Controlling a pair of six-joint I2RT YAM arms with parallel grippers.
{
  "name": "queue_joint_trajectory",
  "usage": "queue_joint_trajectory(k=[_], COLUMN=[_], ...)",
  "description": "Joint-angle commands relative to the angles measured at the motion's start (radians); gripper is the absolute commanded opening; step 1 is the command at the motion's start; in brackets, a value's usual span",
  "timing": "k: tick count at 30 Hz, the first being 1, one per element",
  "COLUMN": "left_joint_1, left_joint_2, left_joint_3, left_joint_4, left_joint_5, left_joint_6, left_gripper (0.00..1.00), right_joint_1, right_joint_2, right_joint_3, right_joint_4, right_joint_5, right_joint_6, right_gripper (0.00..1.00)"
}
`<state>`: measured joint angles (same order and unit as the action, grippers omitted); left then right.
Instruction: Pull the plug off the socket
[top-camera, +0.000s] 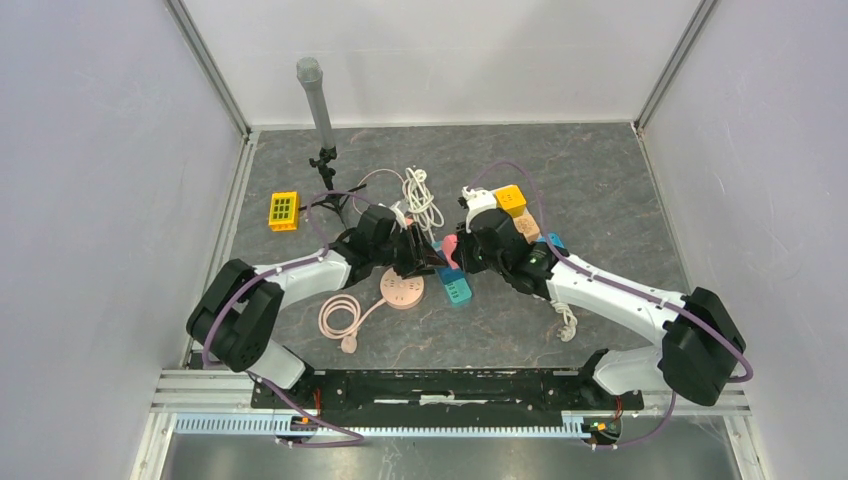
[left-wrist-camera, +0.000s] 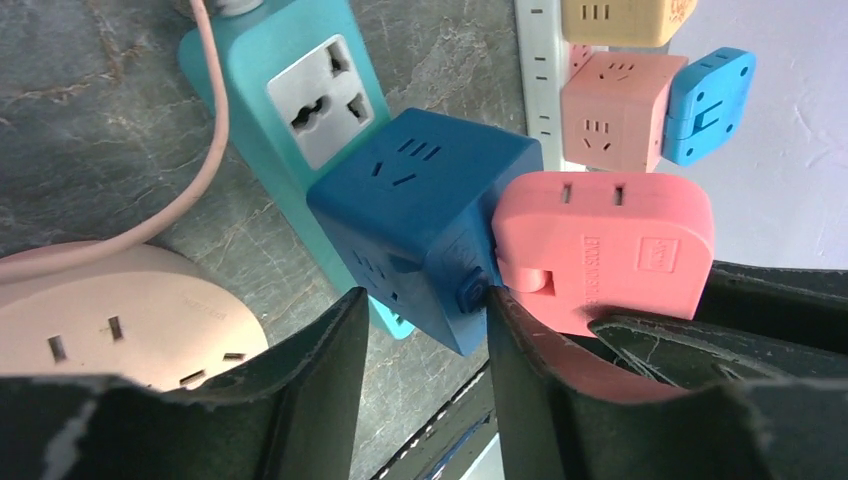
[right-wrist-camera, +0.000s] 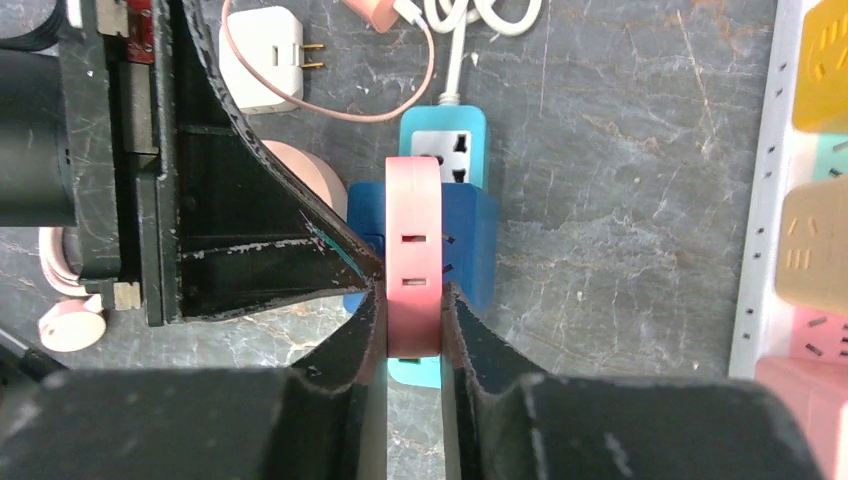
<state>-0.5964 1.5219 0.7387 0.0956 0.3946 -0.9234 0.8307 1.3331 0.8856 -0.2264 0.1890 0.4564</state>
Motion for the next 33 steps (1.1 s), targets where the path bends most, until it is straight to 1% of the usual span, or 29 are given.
queue_joint_trajectory(k=[1, 2, 3, 8, 11, 13, 15, 16, 18, 19, 20, 22, 26, 28, 29, 31, 33], left_joint_1=[-0.003, -0.004, -0.004, -0.004, -0.003, -0.004, -0.003, -0.004, -0.004, -0.003, -0.003, -0.002, -0.002, -0.003, -0.002, -0.003, -0.002], left_joint_2=[0.019, 0.02, 0.02, 0.039, 0.063, 0.087, 0.116, 0.126, 0.141, 0.151, 0.157, 0.165, 0.164, 0.16, 0.159, 0.157, 0.16], left_joint_3=[-0.019, -0.036, -0.062, -0.141, -0.144, -0.128, -0.107, -0.112, -0.118, -0.117, -0.117, -0.126, -0.145, -0.166, -0.175, -0.187, -0.191], left_joint_4=[-0.023, -0.029, -0.03, -0.002, -0.01, -0.052, -0.119, -0.125, -0.133, -0.145, -0.154, -0.153, -0.137, -0.113, -0.111, -0.11, -0.115], left_joint_5=[-0.042, -0.056, -0.07, -0.106, -0.121, -0.163, -0.186, -0.192, -0.206, -0.212, -0.22, -0.229, -0.219, -0.206, -0.203, -0.198, -0.204], left_joint_6=[0.057, 0.072, 0.078, 0.101, 0.123, 0.133, 0.157, 0.165, 0.182, 0.194, 0.199, 0.199, 0.181, 0.17, 0.17, 0.169, 0.165], left_gripper=[0.5, 0.49, 0.48, 0.45, 0.45, 0.43, 0.41, 0.4, 0.39, 0.39, 0.38, 0.38, 0.36, 0.35, 0.35, 0.34, 0.34], right_joint_1=[0.001, 0.002, 0.001, 0.001, 0.001, 0.001, 0.011, 0.027, 0.071, 0.083, 0.085, 0.073, 0.016, 0.012, 0.012, 0.015, 0.024], right_joint_2=[0.01, 0.009, 0.01, -0.001, -0.011, -0.013, -0.006, 0.003, 0.035, 0.042, 0.034, -0.006, -0.06, -0.071, -0.076, -0.085, -0.068], right_joint_3=[0.032, 0.033, 0.04, 0.071, 0.07, 0.053, 0.03, 0.029, 0.062, 0.074, 0.064, 0.025, -0.002, -0.004, -0.005, -0.029, -0.018], right_joint_4=[0.057, 0.062, 0.056, 0.035, 0.046, 0.084, 0.16, 0.175, 0.139, 0.118, 0.123, 0.154, 0.133, 0.136, 0.147, 0.247, 0.291], right_joint_5=[0.016, 0.014, 0.013, 0.019, 0.037, 0.021, -0.048, -0.039, 0.029, 0.074, 0.083, 0.092, 0.057, 0.055, 0.055, 0.001, -0.053], right_joint_6=[-0.042, -0.044, -0.038, 0.06, 0.117, 0.139, 0.118, 0.095, 0.028, 0.009, 0.007, 0.043, 0.153, 0.166, 0.155, 0.079, -0.036], right_gripper=[0.09, 0.01, 0.0, 0.0, 0.0, 0.0, 0.0, 0.0, 0.0, 0.0, 0.0, 0.0, 0.0, 0.0, 0.0, 0.0, 0.0])
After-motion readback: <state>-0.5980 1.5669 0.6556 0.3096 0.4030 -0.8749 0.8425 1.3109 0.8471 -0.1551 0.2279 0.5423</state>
